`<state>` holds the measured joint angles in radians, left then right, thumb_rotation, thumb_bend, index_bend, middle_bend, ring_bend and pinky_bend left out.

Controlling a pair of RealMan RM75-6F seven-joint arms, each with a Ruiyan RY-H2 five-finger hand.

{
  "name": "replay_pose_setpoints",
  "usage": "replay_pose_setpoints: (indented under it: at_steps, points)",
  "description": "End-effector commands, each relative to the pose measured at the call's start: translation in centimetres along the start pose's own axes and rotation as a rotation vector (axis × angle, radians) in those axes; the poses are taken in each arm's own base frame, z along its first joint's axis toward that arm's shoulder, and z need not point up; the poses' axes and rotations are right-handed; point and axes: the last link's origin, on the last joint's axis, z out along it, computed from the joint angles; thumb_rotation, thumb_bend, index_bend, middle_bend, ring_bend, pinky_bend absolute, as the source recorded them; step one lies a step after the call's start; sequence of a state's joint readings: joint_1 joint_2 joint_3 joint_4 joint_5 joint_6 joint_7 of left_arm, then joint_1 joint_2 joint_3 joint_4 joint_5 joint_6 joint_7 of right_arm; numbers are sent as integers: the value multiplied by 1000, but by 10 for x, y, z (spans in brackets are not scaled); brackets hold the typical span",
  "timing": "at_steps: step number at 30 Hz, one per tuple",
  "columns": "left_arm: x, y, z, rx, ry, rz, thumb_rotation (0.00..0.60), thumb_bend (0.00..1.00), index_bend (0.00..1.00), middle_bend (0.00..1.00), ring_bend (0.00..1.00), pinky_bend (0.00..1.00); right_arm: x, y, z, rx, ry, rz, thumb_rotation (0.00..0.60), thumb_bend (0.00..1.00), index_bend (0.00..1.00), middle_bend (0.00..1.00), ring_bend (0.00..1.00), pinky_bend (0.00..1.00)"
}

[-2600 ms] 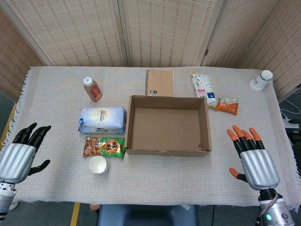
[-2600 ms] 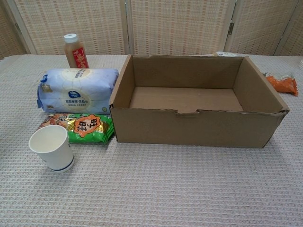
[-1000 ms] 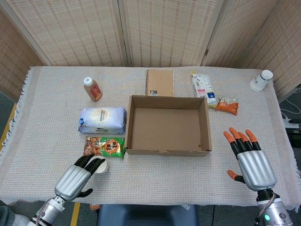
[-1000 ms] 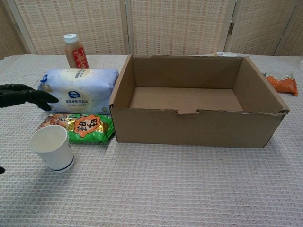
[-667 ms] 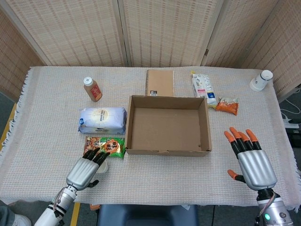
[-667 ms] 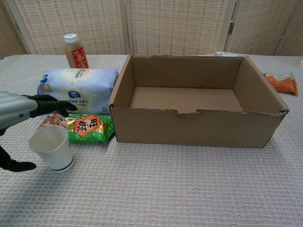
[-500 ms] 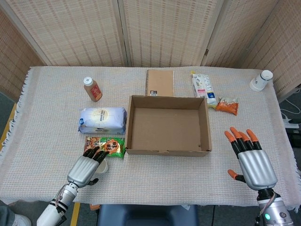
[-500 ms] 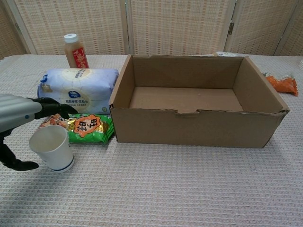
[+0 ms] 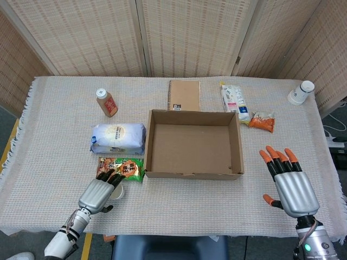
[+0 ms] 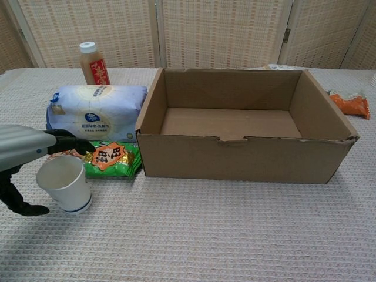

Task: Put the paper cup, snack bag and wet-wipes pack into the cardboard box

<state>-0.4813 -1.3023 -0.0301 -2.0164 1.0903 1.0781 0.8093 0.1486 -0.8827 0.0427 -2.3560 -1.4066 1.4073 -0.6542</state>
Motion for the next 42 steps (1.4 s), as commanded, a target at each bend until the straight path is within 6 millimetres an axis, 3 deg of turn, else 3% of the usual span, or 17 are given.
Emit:
replay_pose_setpoints:
  at_steps: [1, 13, 23, 29, 37, 42]
  points:
    - [-1, 1, 2, -6, 3, -4, 600, 201, 143, 135, 18, 185, 0, 0, 0, -2, 0, -1, 600, 81, 43, 0, 0, 0]
    - [-6, 3, 10, -38, 23, -24, 600, 244, 272, 207, 118, 318, 0, 2, 2, -13, -4, -2, 600, 81, 46, 0, 0, 0]
    - [-6, 1, 11, -41, 40, -33, 600, 297, 403, 355, 245, 489, -1, 2, 3, -18, -7, -5, 600, 81, 46, 0, 0, 0]
    - [0, 1, 6, -48, 48, -28, 600, 301, 415, 407, 283, 525, -1, 2, 3, -18, -4, -4, 600, 81, 46, 0, 0, 0]
    - [41, -5, -20, -45, 95, -6, 600, 301, 416, 425, 293, 537, 2, 3, 2, -18, 7, 2, 600, 81, 46, 0, 0, 0]
    - [94, -13, -41, -24, 205, 35, 600, 301, 417, 435, 300, 537, 3, 3, 1, -12, 8, 5, 600, 81, 46, 0, 0, 0]
